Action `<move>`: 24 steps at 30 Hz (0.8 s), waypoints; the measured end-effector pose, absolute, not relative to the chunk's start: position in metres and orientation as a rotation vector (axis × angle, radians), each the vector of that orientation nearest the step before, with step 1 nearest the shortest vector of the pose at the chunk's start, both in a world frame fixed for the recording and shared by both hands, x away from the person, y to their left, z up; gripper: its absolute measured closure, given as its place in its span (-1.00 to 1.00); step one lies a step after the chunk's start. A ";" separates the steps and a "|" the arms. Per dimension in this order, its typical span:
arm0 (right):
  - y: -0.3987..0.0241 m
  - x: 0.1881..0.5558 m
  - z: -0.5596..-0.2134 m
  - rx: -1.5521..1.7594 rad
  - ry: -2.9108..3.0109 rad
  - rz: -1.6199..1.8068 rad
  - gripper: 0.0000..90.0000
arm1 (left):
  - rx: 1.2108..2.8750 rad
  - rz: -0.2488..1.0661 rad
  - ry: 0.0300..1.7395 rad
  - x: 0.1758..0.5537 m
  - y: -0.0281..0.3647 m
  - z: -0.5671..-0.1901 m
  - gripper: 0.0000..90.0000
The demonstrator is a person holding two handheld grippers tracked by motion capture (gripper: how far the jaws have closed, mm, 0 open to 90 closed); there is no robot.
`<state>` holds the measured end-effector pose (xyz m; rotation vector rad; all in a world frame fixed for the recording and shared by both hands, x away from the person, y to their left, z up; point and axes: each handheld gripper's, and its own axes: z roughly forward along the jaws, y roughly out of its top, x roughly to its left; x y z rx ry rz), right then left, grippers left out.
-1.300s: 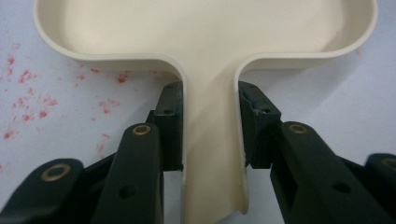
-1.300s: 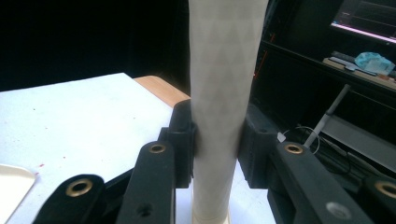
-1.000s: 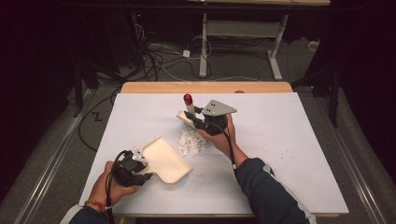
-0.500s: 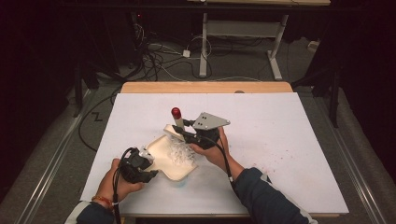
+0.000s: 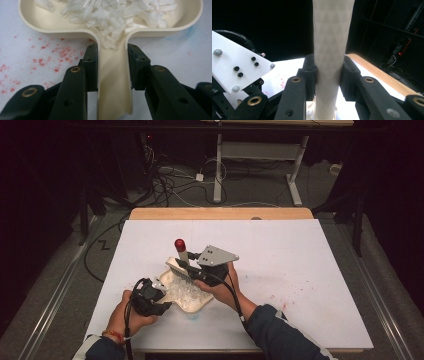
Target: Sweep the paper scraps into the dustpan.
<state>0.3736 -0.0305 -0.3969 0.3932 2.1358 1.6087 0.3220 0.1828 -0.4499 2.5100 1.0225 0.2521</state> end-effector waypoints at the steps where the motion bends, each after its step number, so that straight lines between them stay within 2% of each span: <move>1: -0.032 0.374 -0.396 0.401 2.133 1.615 0.57 | 2.511 0.253 1.022 0.322 0.183 -0.450 0.41; 14: -0.073 0.379 -0.366 0.504 2.013 1.640 0.57 | 2.517 0.226 1.033 0.323 0.187 -0.451 0.41; 24: -0.098 0.394 -0.371 0.569 1.998 1.527 0.57 | 2.520 0.216 1.054 0.321 0.192 -0.455 0.41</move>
